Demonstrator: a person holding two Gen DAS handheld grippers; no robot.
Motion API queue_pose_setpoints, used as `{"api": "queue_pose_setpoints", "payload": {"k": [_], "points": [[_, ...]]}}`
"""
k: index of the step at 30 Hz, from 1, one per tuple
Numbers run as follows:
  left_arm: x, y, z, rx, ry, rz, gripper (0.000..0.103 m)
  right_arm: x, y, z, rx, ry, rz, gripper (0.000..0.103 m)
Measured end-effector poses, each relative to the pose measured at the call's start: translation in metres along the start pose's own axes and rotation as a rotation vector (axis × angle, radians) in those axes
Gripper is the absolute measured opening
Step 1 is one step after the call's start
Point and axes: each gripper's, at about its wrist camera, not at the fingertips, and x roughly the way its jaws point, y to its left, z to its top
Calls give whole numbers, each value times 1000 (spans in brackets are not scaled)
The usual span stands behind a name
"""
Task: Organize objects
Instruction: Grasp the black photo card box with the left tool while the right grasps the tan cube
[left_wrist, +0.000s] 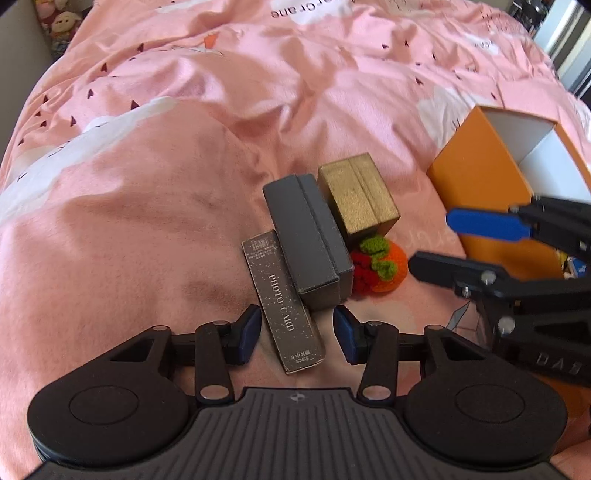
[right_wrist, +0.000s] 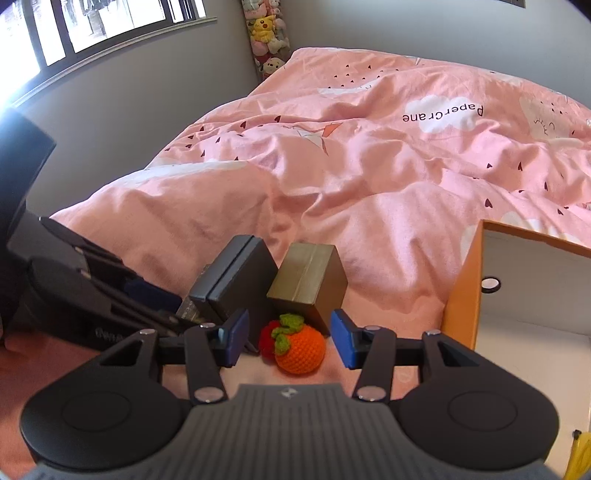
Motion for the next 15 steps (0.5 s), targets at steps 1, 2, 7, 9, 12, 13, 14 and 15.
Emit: {"api": "queue_pose_setpoints", "payload": {"k": [1,2,7,9,12,13,14,15], "points": [[2,-1,0,14,4,3,49,2,-1,3,4,1,-1,51],[4,-1,0,29,6,5,46,5,-2,6,11,2,-4,51],[8,0,3,68,9,-10,41,23,-8,20,54,19,-9,51],[9,-1,5,81,7,-16,41,33,-9,25,62,35,-17,51],[10,-2,6,94,10,-16,41,48,-13,30,74,66,-33,51],[11,-2,7,92,11,-16,41,52,-14,31,82,77,-28,51],[12,-1,8,91,11,-10,43,56,-16,32,93,88,-26,51],[13,-1,8,93,9,-5,43,61,-18,33,104,100,-26,52]]}}
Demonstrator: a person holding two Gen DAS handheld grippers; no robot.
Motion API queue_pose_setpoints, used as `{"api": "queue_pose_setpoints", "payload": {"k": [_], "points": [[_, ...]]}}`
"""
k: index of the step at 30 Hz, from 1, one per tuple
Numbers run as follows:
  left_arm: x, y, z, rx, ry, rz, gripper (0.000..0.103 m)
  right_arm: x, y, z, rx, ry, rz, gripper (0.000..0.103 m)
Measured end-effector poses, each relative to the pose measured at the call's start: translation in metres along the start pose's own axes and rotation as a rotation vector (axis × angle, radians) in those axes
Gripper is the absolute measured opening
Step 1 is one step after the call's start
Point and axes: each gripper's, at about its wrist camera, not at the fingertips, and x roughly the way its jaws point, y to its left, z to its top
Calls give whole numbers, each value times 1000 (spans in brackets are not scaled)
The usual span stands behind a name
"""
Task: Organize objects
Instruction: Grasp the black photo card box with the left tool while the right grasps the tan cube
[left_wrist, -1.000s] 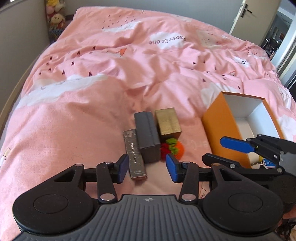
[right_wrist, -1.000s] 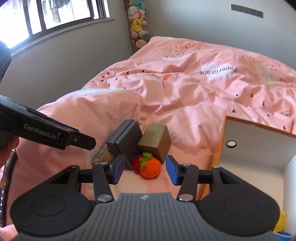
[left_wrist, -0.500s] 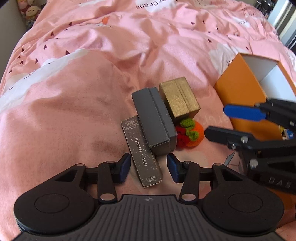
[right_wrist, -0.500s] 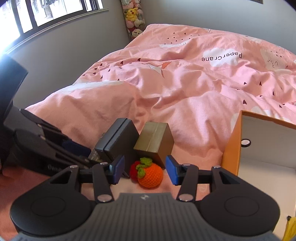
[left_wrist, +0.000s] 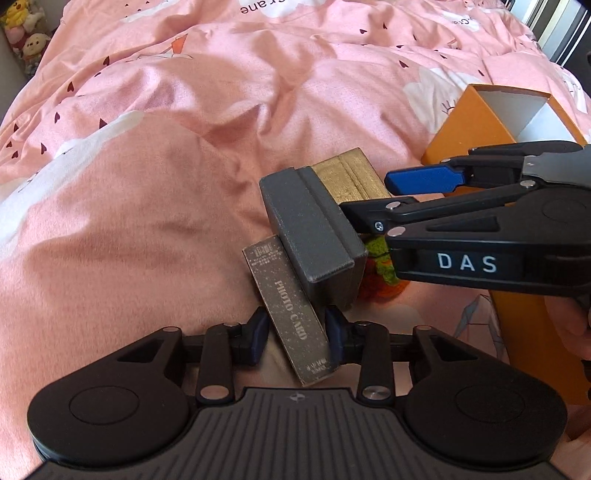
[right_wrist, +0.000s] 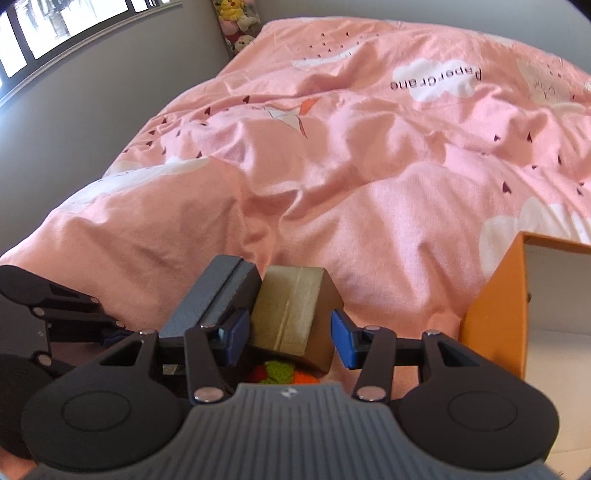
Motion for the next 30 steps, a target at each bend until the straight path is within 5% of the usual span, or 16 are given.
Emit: {"api": "queue_pose_setpoints", "payload": {"k": [13,18,20,30], "points": [[-7,8,-9,-76,18,21,38,41,-34,11,263,100,89,82],[-7,10,-9,-96,12,19,37,53,-55,3,424,157,194,82],[-7,9,-4,-109,12,17,37,55,-59,0,457,156,238,72],[-27,5,-9,-140,-34,28,29,13,-41,-3,321,75,194,71]]}}
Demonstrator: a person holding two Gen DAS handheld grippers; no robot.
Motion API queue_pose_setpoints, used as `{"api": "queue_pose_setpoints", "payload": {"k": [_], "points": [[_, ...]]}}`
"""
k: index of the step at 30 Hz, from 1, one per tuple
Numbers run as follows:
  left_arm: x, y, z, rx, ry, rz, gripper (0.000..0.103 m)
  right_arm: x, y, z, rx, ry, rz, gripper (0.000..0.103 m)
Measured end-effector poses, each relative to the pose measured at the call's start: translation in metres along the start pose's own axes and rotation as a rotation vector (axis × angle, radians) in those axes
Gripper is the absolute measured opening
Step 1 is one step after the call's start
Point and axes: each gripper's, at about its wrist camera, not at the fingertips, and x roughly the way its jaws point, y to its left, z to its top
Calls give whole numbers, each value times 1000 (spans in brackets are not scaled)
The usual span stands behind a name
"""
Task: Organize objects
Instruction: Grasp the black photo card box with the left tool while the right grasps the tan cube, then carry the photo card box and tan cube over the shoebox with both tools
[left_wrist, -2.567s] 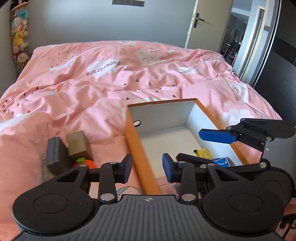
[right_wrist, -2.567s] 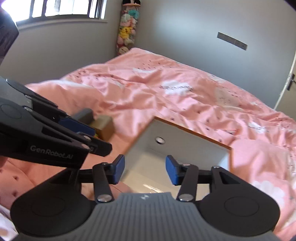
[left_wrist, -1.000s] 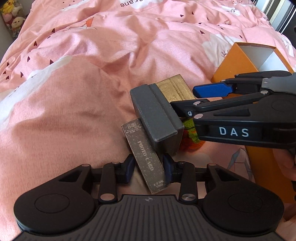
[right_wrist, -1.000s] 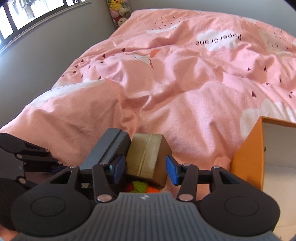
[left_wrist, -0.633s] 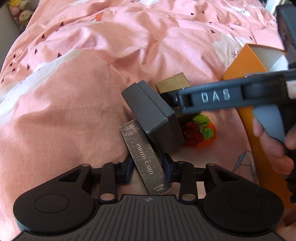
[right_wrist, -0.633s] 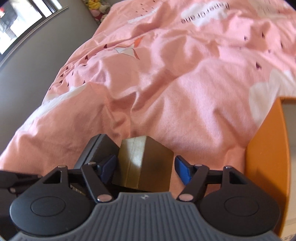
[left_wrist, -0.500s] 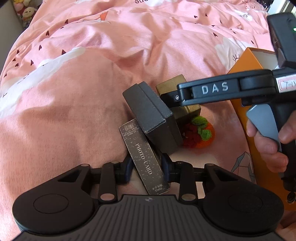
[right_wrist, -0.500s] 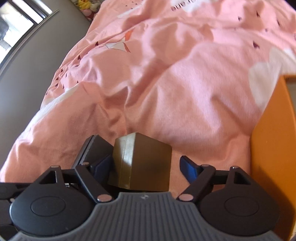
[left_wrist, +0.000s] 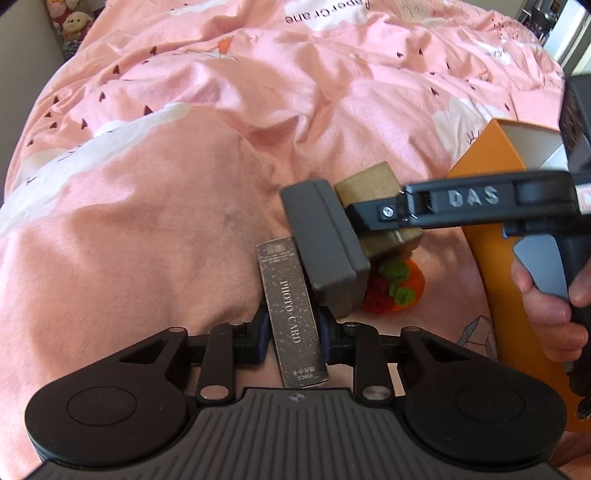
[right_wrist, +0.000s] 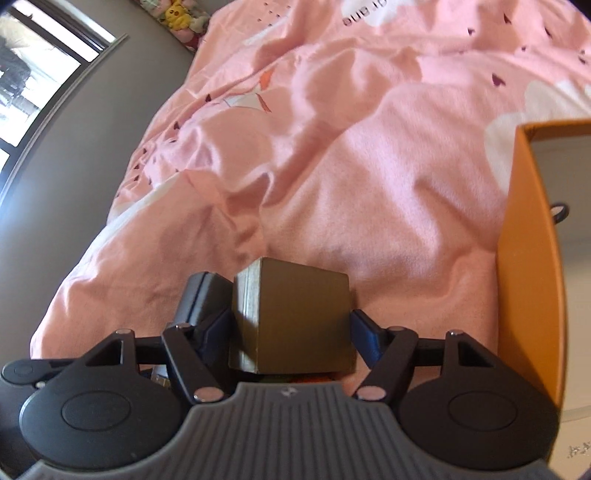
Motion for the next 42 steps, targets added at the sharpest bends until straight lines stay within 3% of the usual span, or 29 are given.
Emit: {"api": "queue_pose_setpoints", "payload": {"k": [7,15,21,27,34,42], "points": [[-29,1,0,-23,-22,5,28,-50,14,-3,-77,-98,40,71],[-66,-11,12,-50,-108,-5,25,-119,19,-21,-139,-225,66,71],[-95,-32,21,-33,-173,-25,25,-158,9,-33,-169,-322,0,71],[-110,-67,34,-26,-224,-105,25,-177,-19,-42,-114,-355,-58,72],[-92,-115,54,-53,-248,-224,25,-199,-56,-49,-38,-413,-130,72],[-23,-163,62,-253,-226,-334,25,-219,-104,-50,45,-465,-218,72]]}}
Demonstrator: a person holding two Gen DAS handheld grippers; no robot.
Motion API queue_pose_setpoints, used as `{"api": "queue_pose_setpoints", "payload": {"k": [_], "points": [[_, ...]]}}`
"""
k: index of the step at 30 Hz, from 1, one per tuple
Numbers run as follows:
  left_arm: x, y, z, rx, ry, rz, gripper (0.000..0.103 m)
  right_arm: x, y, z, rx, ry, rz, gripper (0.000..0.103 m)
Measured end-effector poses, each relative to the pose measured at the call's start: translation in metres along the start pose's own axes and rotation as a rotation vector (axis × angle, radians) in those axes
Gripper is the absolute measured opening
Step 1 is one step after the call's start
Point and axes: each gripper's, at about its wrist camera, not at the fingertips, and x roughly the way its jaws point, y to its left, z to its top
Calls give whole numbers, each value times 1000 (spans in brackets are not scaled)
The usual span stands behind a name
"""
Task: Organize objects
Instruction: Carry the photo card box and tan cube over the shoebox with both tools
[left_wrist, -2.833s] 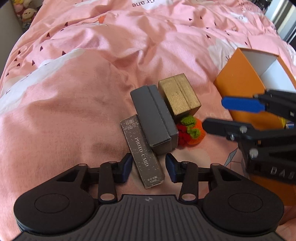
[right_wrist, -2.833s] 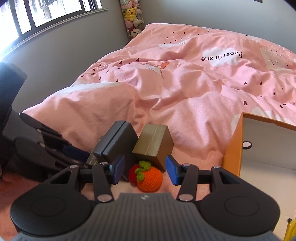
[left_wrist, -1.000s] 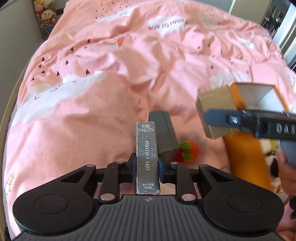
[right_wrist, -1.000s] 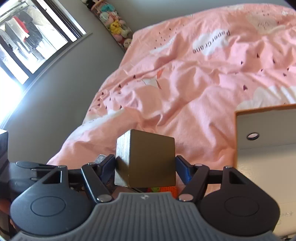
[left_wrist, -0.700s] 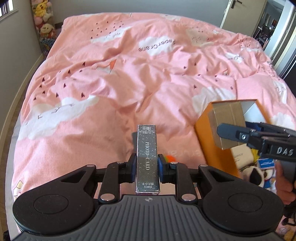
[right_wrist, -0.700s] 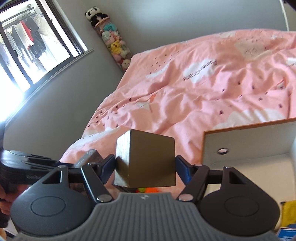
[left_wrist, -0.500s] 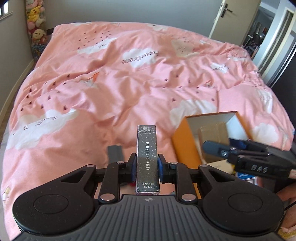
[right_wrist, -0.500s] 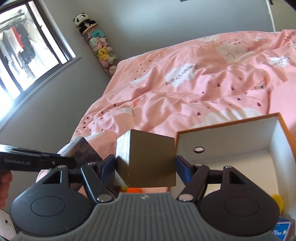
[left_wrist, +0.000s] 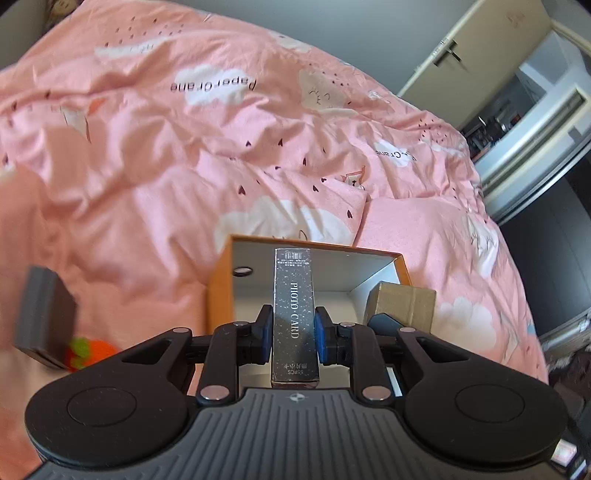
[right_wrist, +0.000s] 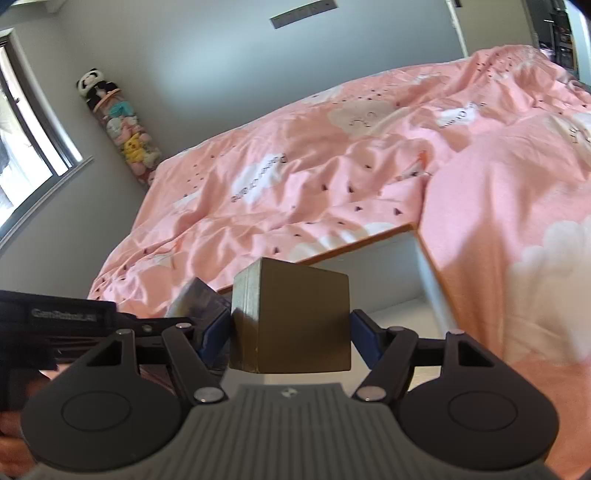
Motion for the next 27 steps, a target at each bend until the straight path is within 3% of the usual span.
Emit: {"api": "queue_pose_setpoints", "payload": {"k": [9,16,22,27], "points": [[61,-17,-14,-114,-21,63,25,10,-34,-2,45,-1,-25,72],[95,-21,-25,-175,8,124,25,15,-50,-5,65,7,-39,72],[104,-17,-30,-164,22,172,26,16,-49,-7,48,12,-33,72],[102,-28,-29,-67,41,253,31,16,-48,-8,42,11,-31,72]]}}
